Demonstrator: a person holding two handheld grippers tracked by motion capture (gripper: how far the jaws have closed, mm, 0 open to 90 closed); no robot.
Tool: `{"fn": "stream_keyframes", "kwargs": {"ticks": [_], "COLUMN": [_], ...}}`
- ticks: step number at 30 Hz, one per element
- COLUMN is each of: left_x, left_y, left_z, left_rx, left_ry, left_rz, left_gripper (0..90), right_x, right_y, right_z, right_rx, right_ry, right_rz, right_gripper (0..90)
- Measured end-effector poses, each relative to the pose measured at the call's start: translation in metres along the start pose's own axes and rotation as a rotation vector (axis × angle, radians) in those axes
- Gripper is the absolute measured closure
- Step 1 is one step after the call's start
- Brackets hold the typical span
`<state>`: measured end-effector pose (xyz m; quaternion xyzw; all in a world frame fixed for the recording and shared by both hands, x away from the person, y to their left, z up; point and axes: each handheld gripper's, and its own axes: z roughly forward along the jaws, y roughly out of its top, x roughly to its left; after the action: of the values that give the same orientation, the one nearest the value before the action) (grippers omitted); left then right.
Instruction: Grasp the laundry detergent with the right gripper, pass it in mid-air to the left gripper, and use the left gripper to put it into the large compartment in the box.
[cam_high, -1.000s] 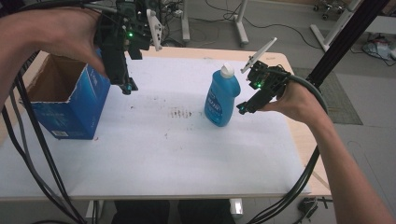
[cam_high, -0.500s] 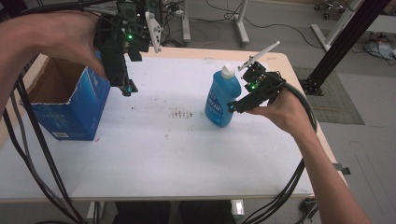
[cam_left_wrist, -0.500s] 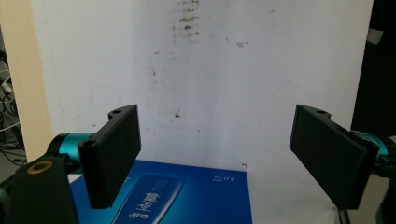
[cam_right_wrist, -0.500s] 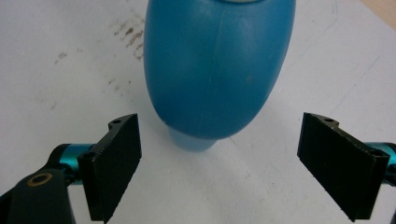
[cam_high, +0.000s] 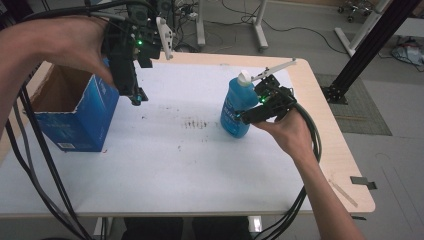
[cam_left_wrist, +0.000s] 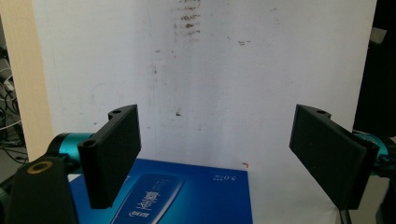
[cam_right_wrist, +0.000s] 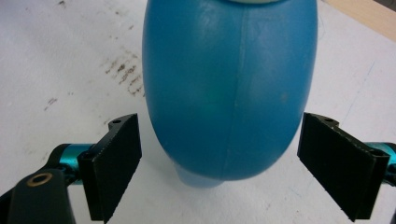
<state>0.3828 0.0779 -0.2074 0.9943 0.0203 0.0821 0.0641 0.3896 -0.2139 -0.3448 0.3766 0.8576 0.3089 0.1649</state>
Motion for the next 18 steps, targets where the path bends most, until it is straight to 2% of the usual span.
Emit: {"fn": "stream_keyframes", "kwargs": {"ticks": [6, 18], "left_x": [0.0, 0.0], "left_y": [-0.001, -0.003], "left_z": [0.0, 0.003], "left_rx": [-0.001, -0.001], "left_ry": [0.004, 0.001], "left_rz": [-0.002, -0.008], "left_gripper": [16.6, 16.6], "right_x": [0.004, 0.008], "right_y": [-0.006, -0.013], "right_z": [0.011, 0.021], "right_rx": [-0.036, -0.104], "right_ry": [-0.023, -0.077], "right_rz": [0.031, 0.07], "right_gripper": [13.1, 13.1]}}
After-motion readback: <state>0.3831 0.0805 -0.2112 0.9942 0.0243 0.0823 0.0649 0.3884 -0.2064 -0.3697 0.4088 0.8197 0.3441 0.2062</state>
